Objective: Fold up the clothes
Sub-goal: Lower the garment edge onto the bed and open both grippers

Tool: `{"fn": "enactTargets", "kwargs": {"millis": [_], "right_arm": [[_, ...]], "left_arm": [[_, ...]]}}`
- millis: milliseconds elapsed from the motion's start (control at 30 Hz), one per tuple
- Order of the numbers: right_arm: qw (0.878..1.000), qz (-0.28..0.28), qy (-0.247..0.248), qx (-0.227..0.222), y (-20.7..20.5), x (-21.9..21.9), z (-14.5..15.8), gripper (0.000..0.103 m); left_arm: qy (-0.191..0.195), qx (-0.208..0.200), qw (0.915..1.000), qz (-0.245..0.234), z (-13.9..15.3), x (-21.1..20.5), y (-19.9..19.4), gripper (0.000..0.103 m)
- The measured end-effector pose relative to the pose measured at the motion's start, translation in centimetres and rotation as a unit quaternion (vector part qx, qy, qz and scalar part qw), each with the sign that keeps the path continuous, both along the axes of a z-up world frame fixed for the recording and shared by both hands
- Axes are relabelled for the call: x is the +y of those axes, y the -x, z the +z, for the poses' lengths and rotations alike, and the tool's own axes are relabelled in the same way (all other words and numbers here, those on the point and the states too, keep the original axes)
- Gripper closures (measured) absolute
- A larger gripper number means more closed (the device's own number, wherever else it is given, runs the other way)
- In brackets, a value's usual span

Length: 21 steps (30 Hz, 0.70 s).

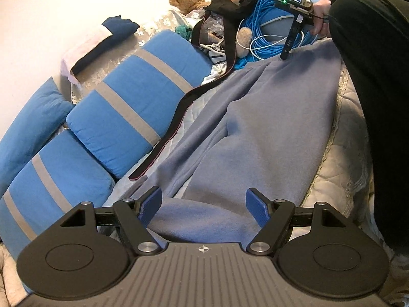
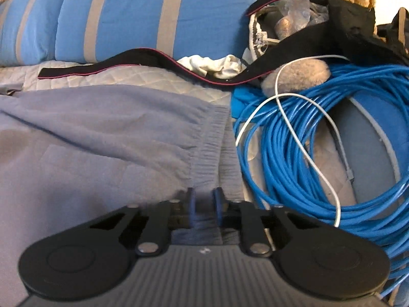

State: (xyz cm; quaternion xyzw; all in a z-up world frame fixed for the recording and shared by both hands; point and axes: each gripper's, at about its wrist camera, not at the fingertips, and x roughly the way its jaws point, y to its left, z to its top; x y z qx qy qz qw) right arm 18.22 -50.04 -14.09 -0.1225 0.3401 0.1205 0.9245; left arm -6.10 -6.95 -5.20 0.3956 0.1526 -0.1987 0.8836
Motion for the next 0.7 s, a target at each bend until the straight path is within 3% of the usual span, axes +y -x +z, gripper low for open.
{"fn": "enactTargets", "kwargs": {"millis": [300, 533, 567, 600, 633, 700], "right_arm": [[1.000, -0.013, 0.008, -0.024, -0.1, -1.3, 1.4, 0.097], [0.999, -0.028, 0.030, -0.009, -1.6, -0.9, -0.2, 0.096], [0.999, -0.028, 0.036, -0.008, -1.7, -0.7, -0.1, 0.088], [0.998, -0.026, 0.048, -0.011, -1.6, -0.3, 0.2, 0.070], [0.998, -0.022, 0.061, -0.015, -1.4, 0.1, 0.6, 0.066], [0.996, -0.009, 0.086, -0.032, -0.7, 1.1, 1.7, 0.034]], "left_arm": [[0.011, -0.005, 0.9999, 0.002, 0.3, 0.4, 0.3, 0.032], [0.018, -0.012, 0.9995, 0.024, 1.3, 1.2, 0.0, 0.032], [0.018, -0.015, 0.9993, 0.029, 1.7, 1.6, 0.0, 0.032], [0.017, -0.019, 0.9991, 0.034, 2.0, 2.0, 0.0, 0.031], [0.017, -0.022, 0.9988, 0.041, 2.3, 2.5, -0.2, 0.032], [0.019, -0.025, 0.9978, 0.058, 3.1, 3.6, -0.6, 0.032]]}}
